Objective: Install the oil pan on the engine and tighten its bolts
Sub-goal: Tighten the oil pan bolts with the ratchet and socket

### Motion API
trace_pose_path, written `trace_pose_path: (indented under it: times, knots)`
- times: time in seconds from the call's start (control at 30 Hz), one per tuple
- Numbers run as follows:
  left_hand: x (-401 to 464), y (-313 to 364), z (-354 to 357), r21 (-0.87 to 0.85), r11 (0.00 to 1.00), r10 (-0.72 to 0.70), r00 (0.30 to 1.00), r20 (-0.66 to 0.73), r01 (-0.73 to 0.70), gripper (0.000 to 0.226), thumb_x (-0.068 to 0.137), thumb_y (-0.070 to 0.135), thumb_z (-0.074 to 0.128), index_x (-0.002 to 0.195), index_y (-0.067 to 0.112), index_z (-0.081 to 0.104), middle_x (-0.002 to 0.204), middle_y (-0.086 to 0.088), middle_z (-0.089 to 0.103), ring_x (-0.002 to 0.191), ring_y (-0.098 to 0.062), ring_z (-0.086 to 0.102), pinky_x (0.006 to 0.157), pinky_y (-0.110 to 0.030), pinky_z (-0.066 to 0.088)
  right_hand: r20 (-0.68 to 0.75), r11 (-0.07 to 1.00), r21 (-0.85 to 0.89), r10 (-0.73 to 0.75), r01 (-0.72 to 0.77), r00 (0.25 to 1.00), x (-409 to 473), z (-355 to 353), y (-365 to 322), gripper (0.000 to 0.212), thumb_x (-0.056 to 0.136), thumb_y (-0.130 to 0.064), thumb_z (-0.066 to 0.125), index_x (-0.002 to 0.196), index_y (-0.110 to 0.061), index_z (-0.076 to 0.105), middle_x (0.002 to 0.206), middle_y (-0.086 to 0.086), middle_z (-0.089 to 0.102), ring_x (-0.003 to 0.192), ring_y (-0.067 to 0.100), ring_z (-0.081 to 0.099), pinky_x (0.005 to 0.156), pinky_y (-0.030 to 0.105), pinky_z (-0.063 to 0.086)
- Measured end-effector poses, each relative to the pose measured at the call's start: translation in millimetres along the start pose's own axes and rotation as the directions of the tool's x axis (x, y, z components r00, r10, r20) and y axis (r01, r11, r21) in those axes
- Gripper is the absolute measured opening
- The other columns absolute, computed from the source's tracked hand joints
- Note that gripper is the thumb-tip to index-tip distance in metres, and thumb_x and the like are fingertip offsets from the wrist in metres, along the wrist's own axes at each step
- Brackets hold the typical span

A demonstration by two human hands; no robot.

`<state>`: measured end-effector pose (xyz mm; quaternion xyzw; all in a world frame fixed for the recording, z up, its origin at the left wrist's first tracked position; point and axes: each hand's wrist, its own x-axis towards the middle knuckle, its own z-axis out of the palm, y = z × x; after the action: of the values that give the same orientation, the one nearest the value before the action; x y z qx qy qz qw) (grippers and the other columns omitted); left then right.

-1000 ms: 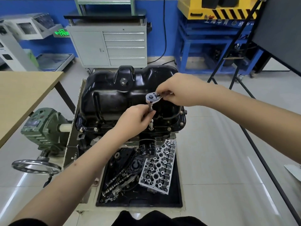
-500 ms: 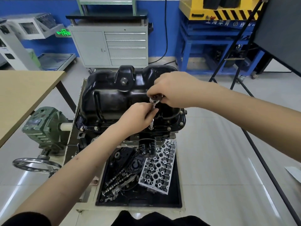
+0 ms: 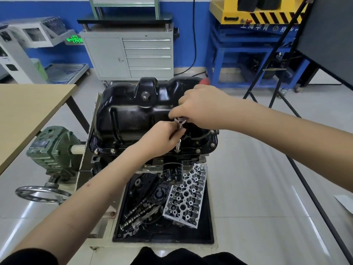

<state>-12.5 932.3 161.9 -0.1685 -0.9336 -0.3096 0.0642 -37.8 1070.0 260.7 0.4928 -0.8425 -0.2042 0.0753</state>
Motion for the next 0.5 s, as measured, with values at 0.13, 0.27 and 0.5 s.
trace_pose_path:
  times: [0.13, 0.27, 0.5]
  knots:
    - [-2.8, -1.6, -1.8, -0.035, 0.998, -0.046, 0.999, -0.008, 0.046, 0.037, 0.093, 0.019, 0.049, 0.057, 0.019, 0.040, 0.049, 0.008, 0.038, 0.044, -0.008, 0.034, 0.047, -0.021, 0.026, -0.035, 0.995, 0.050, 0.089, -0.087, 0.995, -0.8, -0.2, -2.4, 0.023, 0.091, -0.037, 0.048, 0.100, -0.017, 0.054, 0.079, 0.003, 0.055, 0.073, 0.025, 0.053, 0.060, 0.031, 0.042]
    - [-0.5, 1.8, -0.5, -0.031, 0.998, -0.063, 0.996, -0.066, 0.061, 0.042, 0.092, 0.014, 0.049, 0.054, 0.021, 0.033, 0.049, 0.009, 0.036, 0.044, -0.008, 0.032, 0.046, -0.022, 0.023, 0.028, 0.966, 0.139, 0.215, -0.217, 0.976, 0.2, 2.0, -5.3, 0.036, 0.089, -0.051, 0.046, 0.082, -0.016, 0.046, 0.061, -0.004, 0.030, 0.052, 0.014, 0.031, 0.044, 0.026, 0.019]
    - [-1.7, 1.7, -6.6, 0.061, 0.998, -0.022, 0.998, 0.058, 0.018, 0.026, 0.094, 0.018, 0.047, 0.072, 0.004, 0.051, 0.059, 0.001, 0.044, 0.054, -0.015, 0.040, 0.054, -0.025, 0.026, 0.045, 0.997, 0.076, 0.000, -0.003, 0.999, 0.1, -1.9, 0.9, 0.024, 0.092, -0.024, 0.046, 0.116, -0.025, 0.051, 0.101, 0.002, 0.061, 0.095, 0.026, 0.056, 0.083, 0.041, 0.046]
